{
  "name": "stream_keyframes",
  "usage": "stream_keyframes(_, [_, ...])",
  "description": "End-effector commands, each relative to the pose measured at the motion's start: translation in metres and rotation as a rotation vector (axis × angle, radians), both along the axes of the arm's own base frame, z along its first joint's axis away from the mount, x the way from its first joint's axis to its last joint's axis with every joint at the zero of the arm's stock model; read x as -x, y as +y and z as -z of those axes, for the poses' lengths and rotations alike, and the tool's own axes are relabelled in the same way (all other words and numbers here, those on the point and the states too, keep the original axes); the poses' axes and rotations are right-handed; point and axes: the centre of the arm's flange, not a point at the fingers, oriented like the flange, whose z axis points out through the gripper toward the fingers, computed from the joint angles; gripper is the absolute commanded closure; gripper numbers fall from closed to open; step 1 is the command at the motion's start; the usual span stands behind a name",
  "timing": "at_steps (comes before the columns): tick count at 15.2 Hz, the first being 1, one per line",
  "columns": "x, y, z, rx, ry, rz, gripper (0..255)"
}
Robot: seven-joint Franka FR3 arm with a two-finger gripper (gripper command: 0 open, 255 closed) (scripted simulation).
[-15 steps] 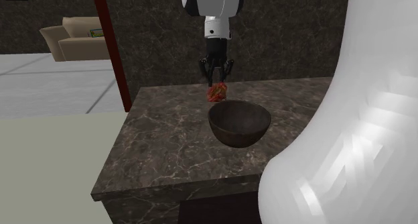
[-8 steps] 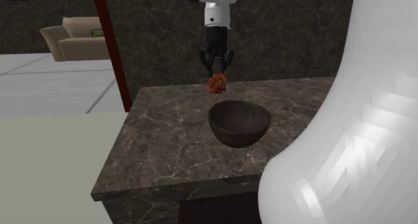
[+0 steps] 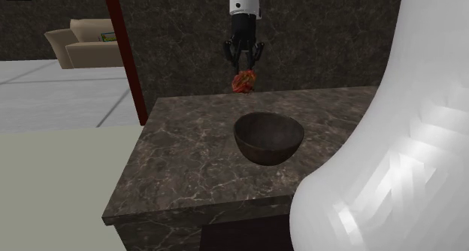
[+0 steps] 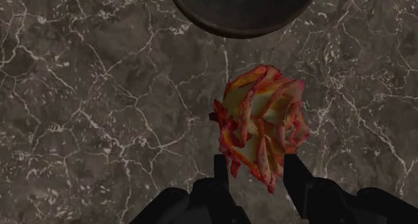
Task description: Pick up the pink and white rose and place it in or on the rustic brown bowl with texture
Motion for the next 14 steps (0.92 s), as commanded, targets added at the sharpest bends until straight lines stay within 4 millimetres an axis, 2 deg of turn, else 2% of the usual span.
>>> stream_keyframes(1, [0.0,0.0,-0.01,0.0,0.0,0.0,255])
stream_keyframes(5, [0.0,0.0,-0.027,0.0,0.0,0.0,255])
stream_keyframes(14, [0.115,-0.029,-0.034,0.0,0.0,0.0,255])
